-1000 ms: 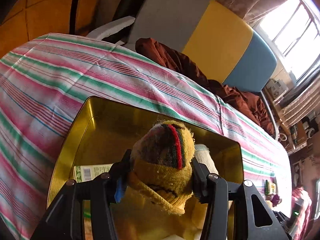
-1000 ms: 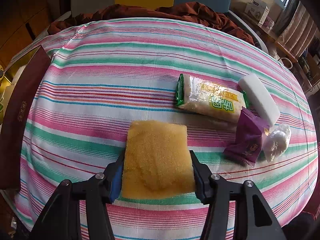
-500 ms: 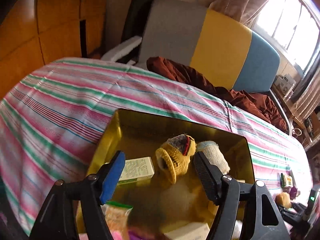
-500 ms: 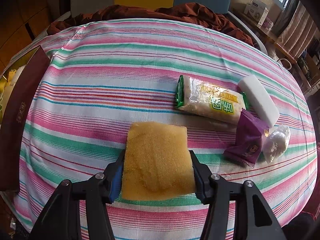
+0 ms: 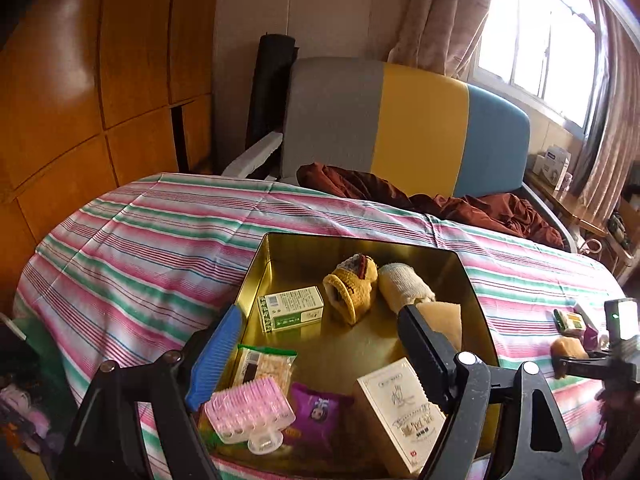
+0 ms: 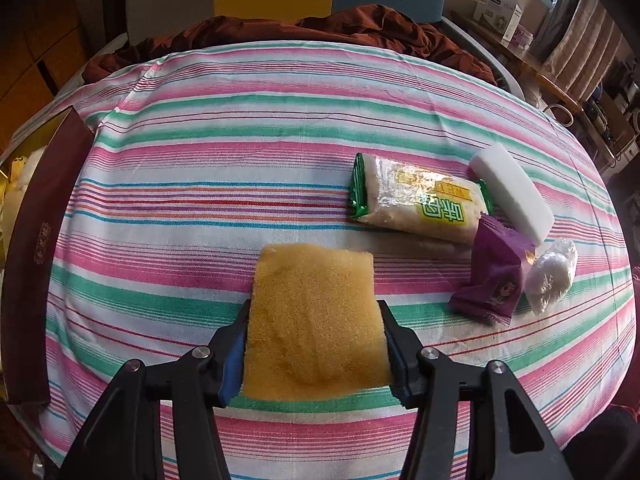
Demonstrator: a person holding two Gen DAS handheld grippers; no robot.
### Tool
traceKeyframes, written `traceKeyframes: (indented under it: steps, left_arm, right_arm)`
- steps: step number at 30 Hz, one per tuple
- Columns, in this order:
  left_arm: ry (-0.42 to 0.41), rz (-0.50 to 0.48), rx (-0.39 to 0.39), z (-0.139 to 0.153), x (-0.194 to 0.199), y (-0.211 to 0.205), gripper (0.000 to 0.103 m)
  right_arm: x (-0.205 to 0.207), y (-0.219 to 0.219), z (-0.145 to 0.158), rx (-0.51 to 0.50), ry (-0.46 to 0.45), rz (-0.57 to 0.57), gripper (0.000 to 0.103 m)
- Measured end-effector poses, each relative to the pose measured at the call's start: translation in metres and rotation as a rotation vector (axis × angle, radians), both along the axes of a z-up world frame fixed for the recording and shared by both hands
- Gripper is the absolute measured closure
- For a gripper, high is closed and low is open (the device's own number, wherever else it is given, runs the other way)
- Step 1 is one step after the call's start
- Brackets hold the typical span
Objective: Organize objects
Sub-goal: 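Lower the knitted hat into the gold tray and open the left gripper, then lower the orange sponge into the gold tray and open the right gripper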
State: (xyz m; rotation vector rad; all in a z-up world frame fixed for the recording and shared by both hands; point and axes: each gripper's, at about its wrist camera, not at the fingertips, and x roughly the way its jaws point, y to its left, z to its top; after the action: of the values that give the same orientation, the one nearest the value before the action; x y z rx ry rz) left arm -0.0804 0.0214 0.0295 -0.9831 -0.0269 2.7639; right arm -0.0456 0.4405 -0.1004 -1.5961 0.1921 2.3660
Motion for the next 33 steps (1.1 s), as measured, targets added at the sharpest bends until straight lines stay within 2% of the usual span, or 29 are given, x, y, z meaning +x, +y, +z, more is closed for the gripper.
traceKeyframes:
  steps: [6, 12, 16, 22, 27, 29, 31, 33]
  left_arm:
    - [0.005, 0.005, 0.004, -0.003, 0.013, -0.011, 0.021]
    - [-0.01, 0.019, 0.015, -0.011, 0.017, -0.024, 0.021]
    - [-0.017, 0.033, 0.021, -0.014, 0.019, -0.032, 0.021]
    - [-0.025, 0.069, 0.053, -0.015, 0.021, -0.052, 0.02]
    - [-0.037, 0.096, 0.068, -0.018, 0.022, -0.063, 0.02]
    - [-0.041, 0.102, 0.067, -0.02, 0.023, -0.064, 0.02]
    - [-0.045, 0.107, 0.068, -0.022, 0.023, -0.065, 0.02]
    - [-0.049, 0.108, 0.066, -0.023, 0.023, -0.065, 0.02]
  right_arm:
    - [-0.018, -0.043, 0.031, -0.042, 0.077, 0.084, 0.046]
    - [-0.053, -0.129, 0.071, -0.095, 0.154, 0.278, 0.046]
    - [-0.075, -0.187, 0.081, -0.141, 0.168, 0.398, 0.046]
    - [-0.109, -0.248, 0.071, -0.151, 0.147, 0.51, 0.045]
    - [-0.127, -0.273, 0.046, -0.152, 0.071, 0.544, 0.045]
    - [-0.128, -0.277, 0.04, -0.147, 0.054, 0.54, 0.041]
    - [-0.125, -0.275, 0.039, -0.15, 0.055, 0.536, 0.029]
    - [-0.122, -0.271, 0.042, -0.144, 0.069, 0.524, 0.023]
